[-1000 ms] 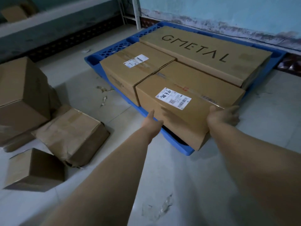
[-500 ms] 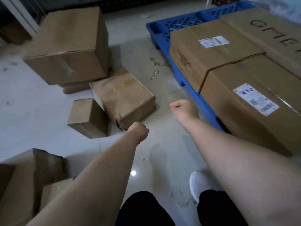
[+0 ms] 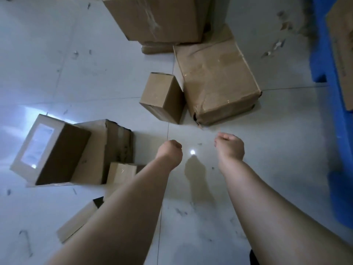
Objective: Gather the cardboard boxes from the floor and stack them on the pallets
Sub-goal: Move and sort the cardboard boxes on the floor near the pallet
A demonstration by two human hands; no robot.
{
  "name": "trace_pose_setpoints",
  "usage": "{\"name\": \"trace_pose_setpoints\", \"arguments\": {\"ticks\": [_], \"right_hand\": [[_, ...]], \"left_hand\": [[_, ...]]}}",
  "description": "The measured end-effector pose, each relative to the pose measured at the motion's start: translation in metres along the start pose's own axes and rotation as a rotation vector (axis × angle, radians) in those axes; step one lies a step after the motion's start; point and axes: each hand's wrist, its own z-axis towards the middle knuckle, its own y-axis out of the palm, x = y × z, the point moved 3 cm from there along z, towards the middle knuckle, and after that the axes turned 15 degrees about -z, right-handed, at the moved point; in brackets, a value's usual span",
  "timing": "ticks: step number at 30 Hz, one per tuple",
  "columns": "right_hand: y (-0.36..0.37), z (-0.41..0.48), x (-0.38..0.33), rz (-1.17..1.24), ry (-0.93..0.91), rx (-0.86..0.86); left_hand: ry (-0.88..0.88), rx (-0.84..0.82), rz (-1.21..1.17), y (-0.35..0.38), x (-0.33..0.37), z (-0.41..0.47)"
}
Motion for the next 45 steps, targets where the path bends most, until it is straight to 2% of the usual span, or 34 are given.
{"name": "trace_pose_setpoints", "arguments": {"ticks": [8, 14, 20, 25, 32, 38, 45], "right_hand": [[-0.042, -0.137, -0.025, -0.185, -0.02, -0.129], [-0.093, -0.232, -0.069, -0.367, -0.039, -0.171], [-0.149, -0.293, -0.142, -0.421, -0.17, -0.162], [-0.189, -0.311, -0.171, -0.502, -0.231, -0.135], [-0.251, -0.307, -0.209, -0.454, -0.297, -0.13], [-0.336, -0.275, -0.227, -0.482, -0.25, -0.151], [-0.387, -0.252, -0.289, -0.456, -0.258, -0.145]], "left_hand": [[-0.111, -0.101, -0.074, -0.062, -0.012, -0.143], [-0.048, -0.107, -0.161, -0.129, 0.038, -0.226], [0.052, -0.072, -0.165, -0.196, 0.094, -0.29], [0.068, -0.016, -0.131, -0.23, 0.12, -0.326], [0.105, 0.064, -0.159, -0.243, 0.18, -0.359], [0.102, 0.131, -0.104, -0.235, 0.241, -0.384], [0.073, 0.069, -0.216, -0.215, 0.31, -0.381]]}}
